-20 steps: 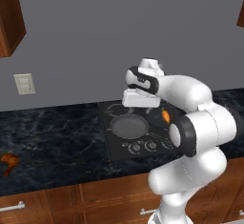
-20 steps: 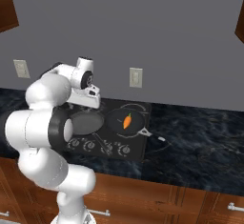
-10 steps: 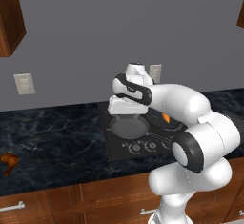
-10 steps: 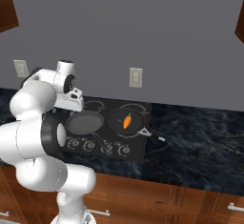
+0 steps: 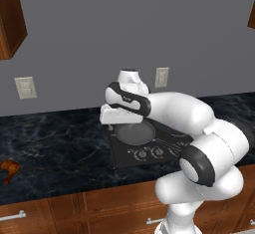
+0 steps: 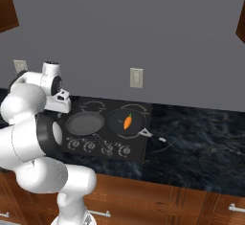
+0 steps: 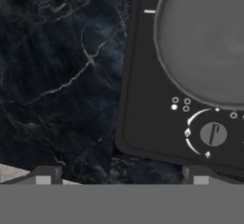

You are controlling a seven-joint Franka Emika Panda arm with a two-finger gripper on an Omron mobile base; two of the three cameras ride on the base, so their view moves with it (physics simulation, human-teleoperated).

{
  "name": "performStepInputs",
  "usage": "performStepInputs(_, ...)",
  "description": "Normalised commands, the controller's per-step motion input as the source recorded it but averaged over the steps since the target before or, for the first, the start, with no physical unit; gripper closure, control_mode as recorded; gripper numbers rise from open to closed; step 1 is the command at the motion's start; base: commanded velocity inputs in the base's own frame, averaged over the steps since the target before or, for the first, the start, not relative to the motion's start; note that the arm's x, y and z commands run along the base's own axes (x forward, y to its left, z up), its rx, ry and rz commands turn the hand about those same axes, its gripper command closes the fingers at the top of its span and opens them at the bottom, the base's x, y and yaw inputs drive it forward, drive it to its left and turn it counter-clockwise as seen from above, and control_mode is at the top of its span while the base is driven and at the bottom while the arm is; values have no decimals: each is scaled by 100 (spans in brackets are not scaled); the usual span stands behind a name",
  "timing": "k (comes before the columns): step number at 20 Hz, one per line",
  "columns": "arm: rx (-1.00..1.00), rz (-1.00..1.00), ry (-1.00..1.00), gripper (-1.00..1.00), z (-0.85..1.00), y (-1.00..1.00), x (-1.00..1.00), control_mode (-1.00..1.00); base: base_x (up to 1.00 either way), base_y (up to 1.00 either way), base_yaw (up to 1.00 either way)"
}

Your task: Place both pans onto different burners. Then place the carrot and the chicken drumstick on different pans.

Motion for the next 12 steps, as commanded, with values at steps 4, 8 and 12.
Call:
performStepInputs(4,0,0,0,-100,4,49,-9,-100,0,0,0)
performStepInputs(8,0,0,0,-100,17,46,-23,-100,0,0,0)
performStepInputs(12,0,0,0,-100,10,40,-30,-100,0,0,0)
